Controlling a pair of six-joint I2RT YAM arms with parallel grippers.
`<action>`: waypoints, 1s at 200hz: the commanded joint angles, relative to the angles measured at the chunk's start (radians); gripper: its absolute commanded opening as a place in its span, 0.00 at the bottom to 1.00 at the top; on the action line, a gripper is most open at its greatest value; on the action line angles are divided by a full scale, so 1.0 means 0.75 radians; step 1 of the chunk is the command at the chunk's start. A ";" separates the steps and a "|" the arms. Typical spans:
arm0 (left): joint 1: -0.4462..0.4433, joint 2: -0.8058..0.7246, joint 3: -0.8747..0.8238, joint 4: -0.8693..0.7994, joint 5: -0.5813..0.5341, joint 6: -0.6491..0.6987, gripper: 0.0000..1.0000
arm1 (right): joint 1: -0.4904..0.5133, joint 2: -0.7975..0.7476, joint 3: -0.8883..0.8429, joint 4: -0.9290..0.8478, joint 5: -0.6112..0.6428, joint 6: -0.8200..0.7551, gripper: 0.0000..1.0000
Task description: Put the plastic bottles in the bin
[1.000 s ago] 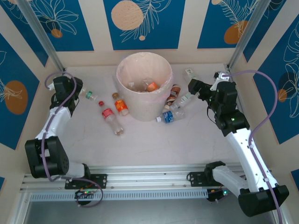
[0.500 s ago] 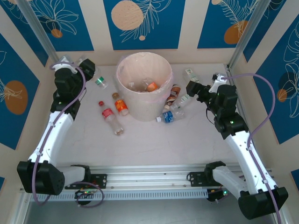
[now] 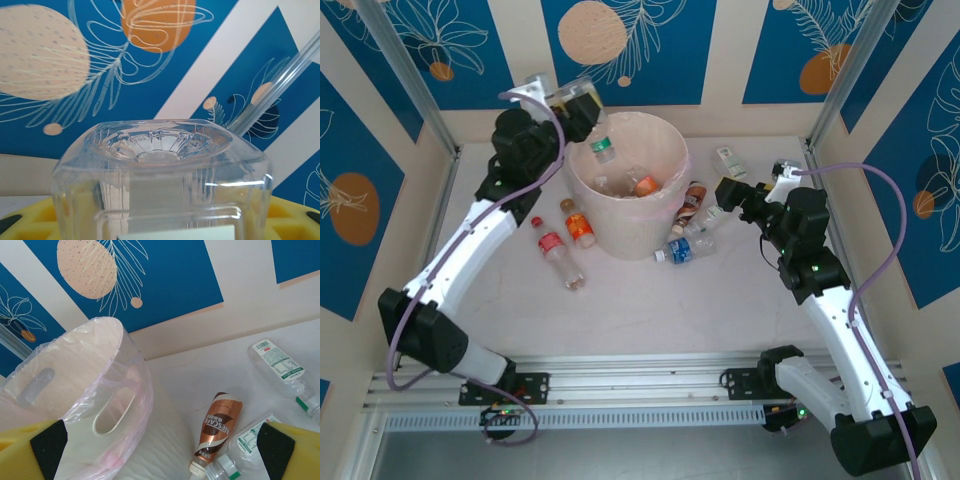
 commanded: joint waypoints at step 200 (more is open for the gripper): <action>-0.327 0.931 1.157 -0.895 -1.489 -0.607 0.98 | -0.007 -0.103 0.001 -0.161 0.106 -0.021 1.00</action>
